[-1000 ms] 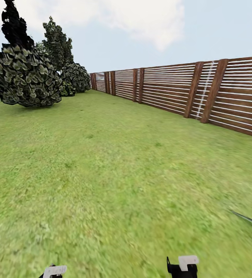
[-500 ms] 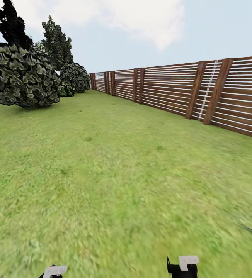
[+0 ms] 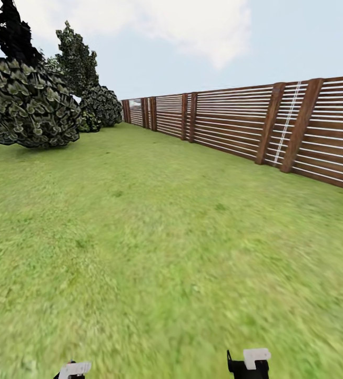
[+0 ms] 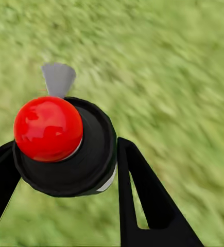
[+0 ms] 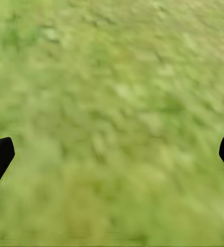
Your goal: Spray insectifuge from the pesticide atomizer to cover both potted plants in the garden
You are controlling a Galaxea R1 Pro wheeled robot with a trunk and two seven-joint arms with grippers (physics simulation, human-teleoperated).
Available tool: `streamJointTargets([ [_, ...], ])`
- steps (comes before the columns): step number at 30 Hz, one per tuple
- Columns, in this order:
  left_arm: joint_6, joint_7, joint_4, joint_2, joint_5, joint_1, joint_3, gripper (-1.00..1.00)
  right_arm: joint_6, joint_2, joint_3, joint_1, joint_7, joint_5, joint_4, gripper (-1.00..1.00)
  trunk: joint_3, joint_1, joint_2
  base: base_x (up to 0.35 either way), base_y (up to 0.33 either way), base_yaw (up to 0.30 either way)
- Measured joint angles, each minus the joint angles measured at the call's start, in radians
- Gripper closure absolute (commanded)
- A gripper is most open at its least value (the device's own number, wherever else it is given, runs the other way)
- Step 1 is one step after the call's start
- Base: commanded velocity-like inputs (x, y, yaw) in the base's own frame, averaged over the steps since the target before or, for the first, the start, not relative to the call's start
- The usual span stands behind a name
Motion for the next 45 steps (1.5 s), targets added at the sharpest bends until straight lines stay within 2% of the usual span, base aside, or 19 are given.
streamJointTargets([
  [9, 0.000, 0.001, 0.000, 0.001, 0.002, 0.000, 0.001, 1.00, 0.000, 0.001, -0.001, 0.000, 0.000, 0.000, 0.000, -1.00, 0.000, 0.000, 0.000, 0.339, 0.000, -0.043],
  [32, 0.000, 0.001, 0.000, 0.005, 0.004, 0.000, 0.001, 1.00, 0.000, 0.001, 0.000, 0.000, 0.000, 0.000, 0.000, -1.00, 0.000, 0.000, 0.000, 0.339, 0.000, -0.254],
  [45, 0.000, 0.001, 0.000, 0.006, 0.005, 0.000, 0.001, 1.00, 0.000, 0.001, 0.000, 0.000, 0.000, 0.000, 0.000, -1.00, 0.000, 0.000, 0.000, 0.339, 0.000, -0.020],
])
